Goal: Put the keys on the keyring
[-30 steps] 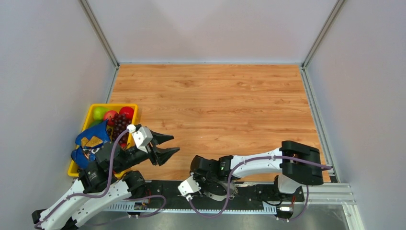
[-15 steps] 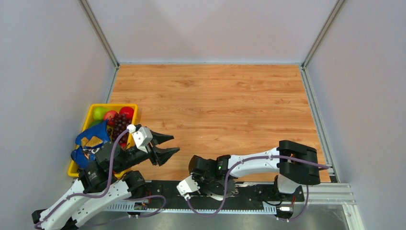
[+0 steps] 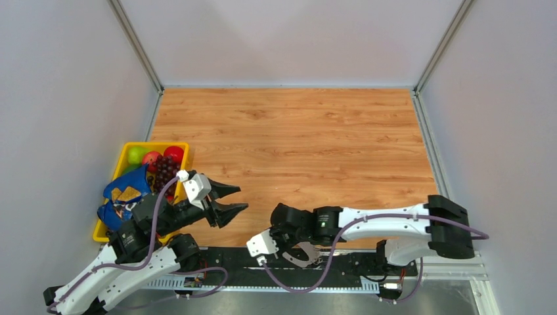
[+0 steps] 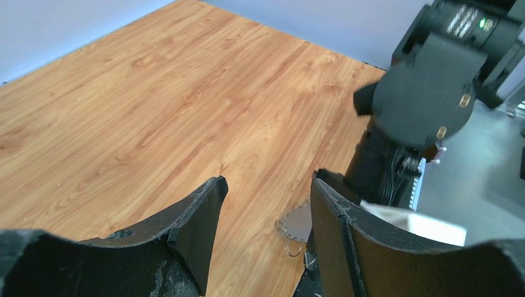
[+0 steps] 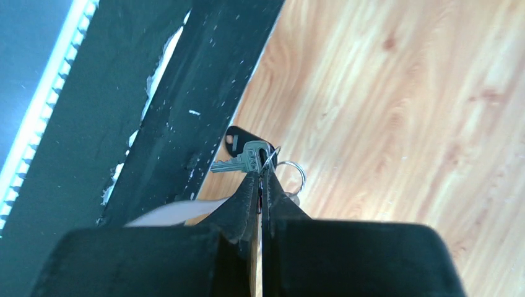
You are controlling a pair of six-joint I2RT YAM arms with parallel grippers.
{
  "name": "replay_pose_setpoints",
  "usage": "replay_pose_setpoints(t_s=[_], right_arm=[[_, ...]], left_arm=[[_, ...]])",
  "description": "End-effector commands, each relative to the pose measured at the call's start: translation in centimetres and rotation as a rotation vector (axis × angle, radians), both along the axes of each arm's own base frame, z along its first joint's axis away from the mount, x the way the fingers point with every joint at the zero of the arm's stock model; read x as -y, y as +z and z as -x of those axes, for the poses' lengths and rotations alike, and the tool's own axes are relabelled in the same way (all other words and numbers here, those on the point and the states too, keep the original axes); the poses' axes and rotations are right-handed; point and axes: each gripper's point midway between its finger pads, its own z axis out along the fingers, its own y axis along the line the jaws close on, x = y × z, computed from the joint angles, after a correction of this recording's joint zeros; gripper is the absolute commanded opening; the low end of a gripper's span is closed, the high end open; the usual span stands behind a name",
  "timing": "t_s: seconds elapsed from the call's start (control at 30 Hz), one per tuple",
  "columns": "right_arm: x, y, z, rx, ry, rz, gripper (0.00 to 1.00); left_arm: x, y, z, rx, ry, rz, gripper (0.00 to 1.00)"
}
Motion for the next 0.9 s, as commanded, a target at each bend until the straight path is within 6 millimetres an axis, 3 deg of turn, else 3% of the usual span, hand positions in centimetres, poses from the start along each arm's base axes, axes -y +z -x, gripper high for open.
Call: replay_pose_setpoints(t_s=[0.0,0.2,0.4,0.6,0.87], right_arm=[[-1.2,6.7,-0.2,-0.038,-0.073,-0.194,0.0],[0.0,13.1,0.4,-0.089,-0.09,-0.377,0.0],[0.9,19.5,1.5,-0.167,-0.081,-0.518,0.0],[1.3,22.4,2.4,-0.273,-0.105,-0.522,0.0],[1.6,23.8,3.5,-0.407,-0.108,-0.458,0.0]], left_arm=[[0.9,2.0,1.3,0.051,-0.097,0.045,0.63],[1.6,4.6,3.7,0.118,-0.236,0.134,0.65],[3.5,5.7,6.3,0.111,-0.438,0.142,0.65],[4.9,6.8,7.3,0.117,-0.555,0.137,0.68],[5.3,8.4,8.0,0.176,-0.616,0.173,0.69]])
